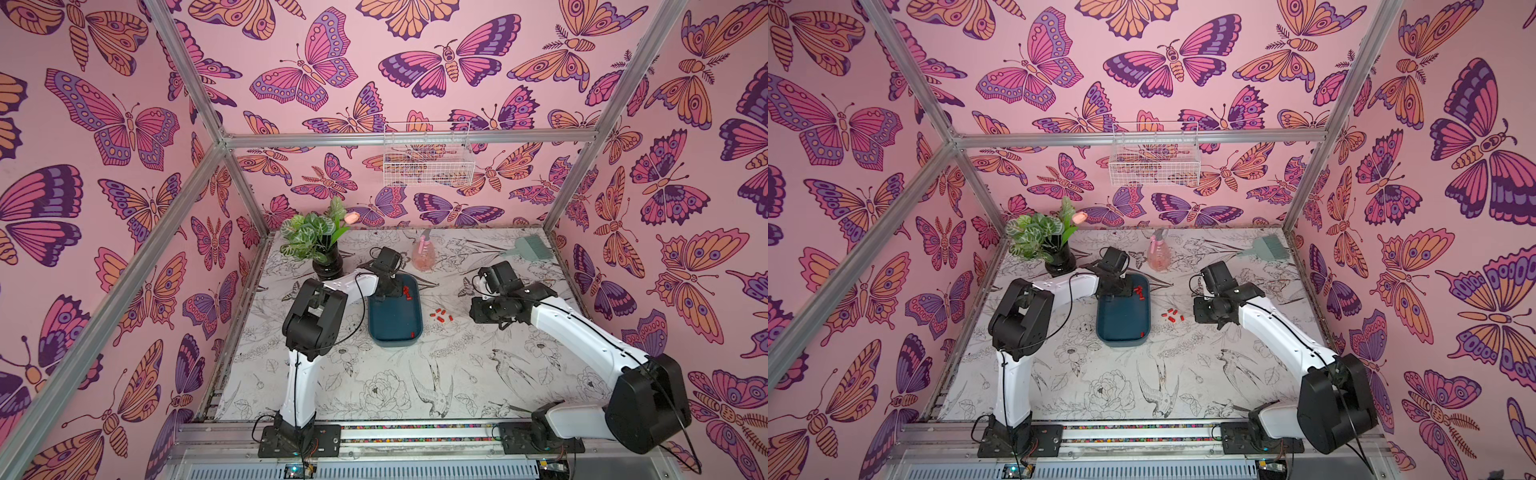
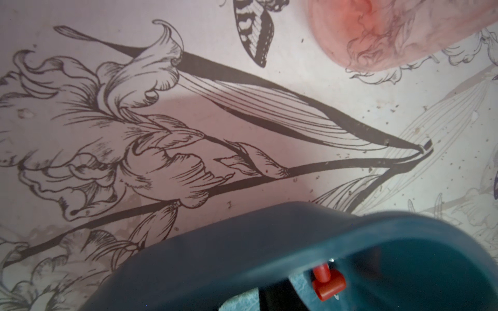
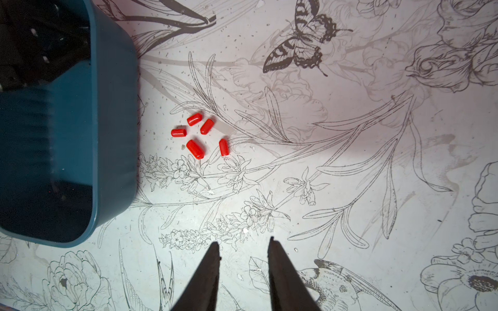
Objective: Take the screw protection sleeves out of the storage box
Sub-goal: Pick up the screw protection sleeve from the storage box.
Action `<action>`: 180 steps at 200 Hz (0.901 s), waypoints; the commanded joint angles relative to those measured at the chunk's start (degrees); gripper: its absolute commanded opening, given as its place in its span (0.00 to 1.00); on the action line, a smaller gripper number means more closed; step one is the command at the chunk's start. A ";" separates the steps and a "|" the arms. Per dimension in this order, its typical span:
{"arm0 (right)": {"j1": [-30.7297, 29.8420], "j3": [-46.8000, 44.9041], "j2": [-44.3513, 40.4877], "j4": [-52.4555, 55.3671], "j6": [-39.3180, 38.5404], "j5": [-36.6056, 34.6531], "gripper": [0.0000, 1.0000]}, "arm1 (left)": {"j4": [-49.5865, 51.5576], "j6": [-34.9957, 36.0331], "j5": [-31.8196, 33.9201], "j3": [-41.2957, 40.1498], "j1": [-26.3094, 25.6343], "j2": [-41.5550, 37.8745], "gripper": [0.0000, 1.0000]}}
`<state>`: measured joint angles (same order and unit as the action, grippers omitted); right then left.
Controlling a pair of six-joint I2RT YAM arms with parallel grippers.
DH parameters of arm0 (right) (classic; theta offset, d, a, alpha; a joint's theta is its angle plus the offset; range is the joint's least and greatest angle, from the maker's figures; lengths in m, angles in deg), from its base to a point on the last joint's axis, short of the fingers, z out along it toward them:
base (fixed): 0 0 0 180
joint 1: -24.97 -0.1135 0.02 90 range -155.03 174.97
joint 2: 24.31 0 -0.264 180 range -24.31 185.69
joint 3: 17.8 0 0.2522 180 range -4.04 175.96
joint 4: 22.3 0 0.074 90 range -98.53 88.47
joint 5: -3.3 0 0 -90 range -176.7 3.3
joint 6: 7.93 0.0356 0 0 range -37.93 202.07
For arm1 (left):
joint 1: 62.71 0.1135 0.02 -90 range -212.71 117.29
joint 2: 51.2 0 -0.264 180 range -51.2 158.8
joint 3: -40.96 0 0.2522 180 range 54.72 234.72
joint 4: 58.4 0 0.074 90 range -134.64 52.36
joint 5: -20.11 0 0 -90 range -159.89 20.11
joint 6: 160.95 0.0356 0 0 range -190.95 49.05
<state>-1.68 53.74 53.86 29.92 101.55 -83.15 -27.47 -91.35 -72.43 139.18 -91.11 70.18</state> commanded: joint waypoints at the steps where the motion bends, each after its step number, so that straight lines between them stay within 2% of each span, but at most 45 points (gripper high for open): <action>1: 0.55 -0.52 0.05 -0.31 -0.47 0.72 0.35 | 0.86 -0.08 0.22 1.13 0.39 1.58 0.29; 55: 0.64 -0.99 0.31 -0.62 -0.50 1.07 0.34 | 0.85 -0.50 -1.33 2.46 0.29 1.88 0.31; 102: 0.64 -1.53 0.49 -1.19 -0.47 1.51 0.34 | 0.68 -1.22 -2.28 2.89 0.01 1.25 0.38; 180: 0.88 -1.88 0.14 -0.72 -0.94 1.41 0.34 | 0.76 -1.44 -3.33 5.95 0.01 4.07 0.38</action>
<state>-1.51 52.34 53.95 28.90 101.47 -82.10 -27.04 -92.47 -74.84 144.08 -91.13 72.65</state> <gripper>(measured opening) 0.337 0.384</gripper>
